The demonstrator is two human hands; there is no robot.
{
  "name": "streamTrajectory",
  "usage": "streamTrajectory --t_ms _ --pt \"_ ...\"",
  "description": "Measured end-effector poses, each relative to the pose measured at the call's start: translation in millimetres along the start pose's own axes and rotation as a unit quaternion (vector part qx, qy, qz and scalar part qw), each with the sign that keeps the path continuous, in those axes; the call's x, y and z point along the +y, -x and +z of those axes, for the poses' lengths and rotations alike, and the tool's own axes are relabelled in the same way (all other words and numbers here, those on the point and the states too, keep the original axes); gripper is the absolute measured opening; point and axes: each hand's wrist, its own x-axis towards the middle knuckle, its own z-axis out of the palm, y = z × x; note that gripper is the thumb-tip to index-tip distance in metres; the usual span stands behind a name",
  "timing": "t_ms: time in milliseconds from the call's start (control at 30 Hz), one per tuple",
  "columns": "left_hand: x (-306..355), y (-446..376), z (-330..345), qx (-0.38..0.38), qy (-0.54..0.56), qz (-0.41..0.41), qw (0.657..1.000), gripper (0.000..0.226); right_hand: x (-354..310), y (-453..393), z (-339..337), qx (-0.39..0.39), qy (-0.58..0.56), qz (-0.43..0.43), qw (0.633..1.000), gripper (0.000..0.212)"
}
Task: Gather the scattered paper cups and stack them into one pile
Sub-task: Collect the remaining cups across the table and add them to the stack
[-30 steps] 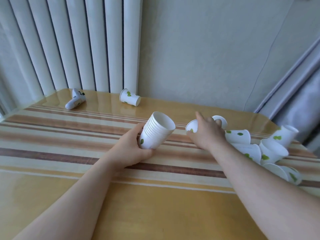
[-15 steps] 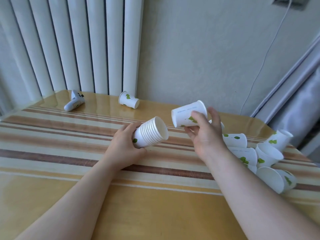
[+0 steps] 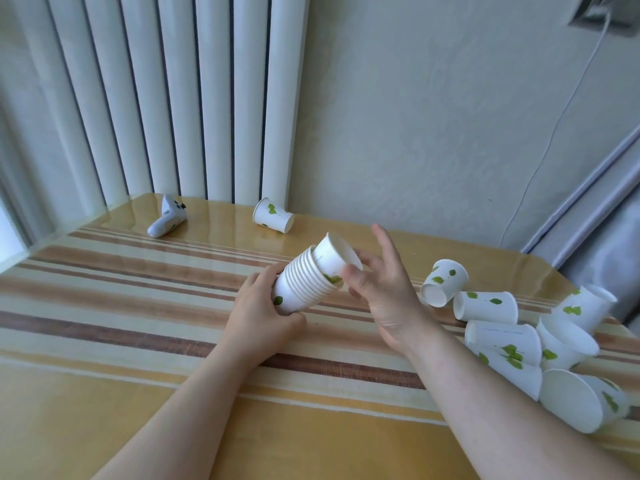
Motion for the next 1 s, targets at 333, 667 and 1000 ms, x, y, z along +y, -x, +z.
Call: streamTrajectory --t_ms 333,667,1000 --pt "-12.0 -14.9 0.6 0.153 0.032 -0.086 0.984 0.059 64.9 -172.7 57.6 0.061 0.302 0.029 0.951 0.073" --pt "-15.5 -20.8 3.9 0.171 0.045 -0.11 0.978 0.059 114.1 -285.0 102.2 -0.011 0.488 -0.016 0.873 0.068" --pt "-3.8 -15.2 -1.3 0.128 0.047 -0.114 0.984 0.052 61.3 -120.5 28.3 0.175 0.125 0.061 0.975 0.072"
